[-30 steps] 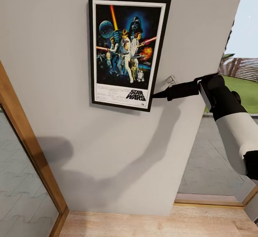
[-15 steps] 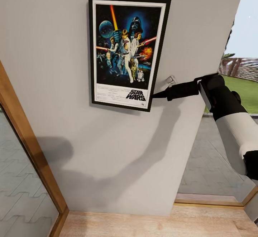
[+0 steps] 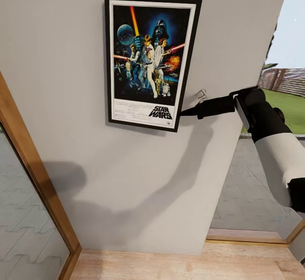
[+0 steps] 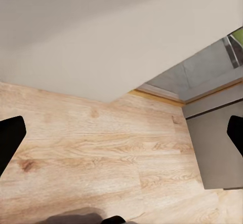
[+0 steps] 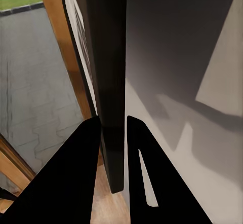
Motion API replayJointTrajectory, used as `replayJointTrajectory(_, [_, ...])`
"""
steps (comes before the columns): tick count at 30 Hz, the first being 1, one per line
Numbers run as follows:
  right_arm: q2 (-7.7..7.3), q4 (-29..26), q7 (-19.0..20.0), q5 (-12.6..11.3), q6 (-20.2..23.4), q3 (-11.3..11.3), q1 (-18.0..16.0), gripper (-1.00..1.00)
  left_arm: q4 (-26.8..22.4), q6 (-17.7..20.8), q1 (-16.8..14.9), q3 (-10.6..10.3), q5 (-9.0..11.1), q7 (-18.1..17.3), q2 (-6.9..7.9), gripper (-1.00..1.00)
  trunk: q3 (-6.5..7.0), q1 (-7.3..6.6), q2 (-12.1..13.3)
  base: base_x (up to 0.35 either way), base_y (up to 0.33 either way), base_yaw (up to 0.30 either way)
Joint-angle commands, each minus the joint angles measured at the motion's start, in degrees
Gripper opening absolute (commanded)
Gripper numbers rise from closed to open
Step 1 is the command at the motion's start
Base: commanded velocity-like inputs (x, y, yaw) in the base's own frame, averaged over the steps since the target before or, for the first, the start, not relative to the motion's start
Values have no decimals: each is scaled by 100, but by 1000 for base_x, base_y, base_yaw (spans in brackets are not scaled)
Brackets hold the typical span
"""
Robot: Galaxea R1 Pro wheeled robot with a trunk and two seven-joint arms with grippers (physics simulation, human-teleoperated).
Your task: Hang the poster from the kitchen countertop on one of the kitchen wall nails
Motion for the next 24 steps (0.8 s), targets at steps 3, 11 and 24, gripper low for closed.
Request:
replayJointTrajectory(3, [-4, 8, 33, 134, 21, 5, -8, -100, 5, -28, -6, 45, -41, -16, 1, 100, -14, 4, -12, 0, 0, 0])
replayJointTrajectory(11, [-4, 8, 33, 134, 17, 5, -8, -100, 5, -28, -7, 45, -41, -16, 1, 100, -14, 4, -12, 0, 0, 0])
replayJointTrajectory(24, [-4, -7, 33, 126, -4, 5, 38, -100, 5, -28, -7, 45, -41, -16, 1, 100, -14, 4, -12, 0, 0, 0])
